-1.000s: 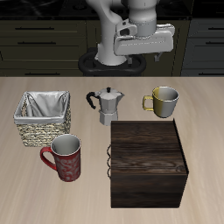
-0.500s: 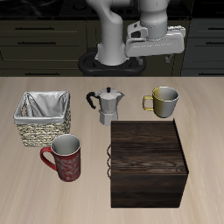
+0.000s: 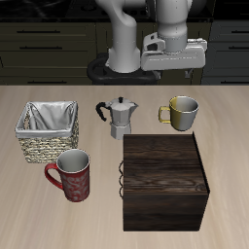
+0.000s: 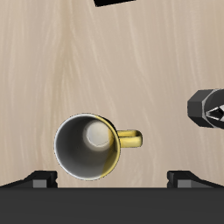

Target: Place the white and yellow mug in the basket

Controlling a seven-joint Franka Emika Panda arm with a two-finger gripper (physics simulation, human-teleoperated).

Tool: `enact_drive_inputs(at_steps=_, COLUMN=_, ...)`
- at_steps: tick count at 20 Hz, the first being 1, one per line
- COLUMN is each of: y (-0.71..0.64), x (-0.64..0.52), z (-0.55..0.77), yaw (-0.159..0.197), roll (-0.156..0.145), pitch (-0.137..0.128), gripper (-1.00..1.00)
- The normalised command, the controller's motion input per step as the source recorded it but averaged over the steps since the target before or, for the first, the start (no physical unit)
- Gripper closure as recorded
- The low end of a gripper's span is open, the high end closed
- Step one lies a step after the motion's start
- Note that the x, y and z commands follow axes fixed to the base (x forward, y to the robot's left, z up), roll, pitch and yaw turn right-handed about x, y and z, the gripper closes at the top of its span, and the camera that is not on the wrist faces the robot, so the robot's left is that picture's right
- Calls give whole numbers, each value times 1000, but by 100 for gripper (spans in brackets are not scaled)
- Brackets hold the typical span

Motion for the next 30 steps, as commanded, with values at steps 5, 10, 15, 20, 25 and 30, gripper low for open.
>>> enact_drive_inputs(at_steps=5, y=35, x=-83, z=-246, yaw=-62, roll=25, pitch=36, gripper=-100)
enact_drive_inputs(at_steps=10, y=-109, x=-8, z=-294, yaw=-58, roll=-38, pitch=4, gripper=-100)
enact_drive_inputs(at_steps=15, y=27, x=75, z=-331, yaw=-13, roll=-10, pitch=36, gripper=-100)
enact_drive_inputs(at_steps=20, y=149, x=27, z=-437, yaw=-25, roll=10, pitch=76, gripper=-100)
enact_drive_inputs(at_steps=25, y=97, x=-127, z=-291, yaw=-24, roll=34, pitch=58, gripper=-100)
enact_drive_inputs(at_steps=30, y=-5, x=-356, z=-215, yaw=-53, roll=34, pitch=6, gripper=-100)
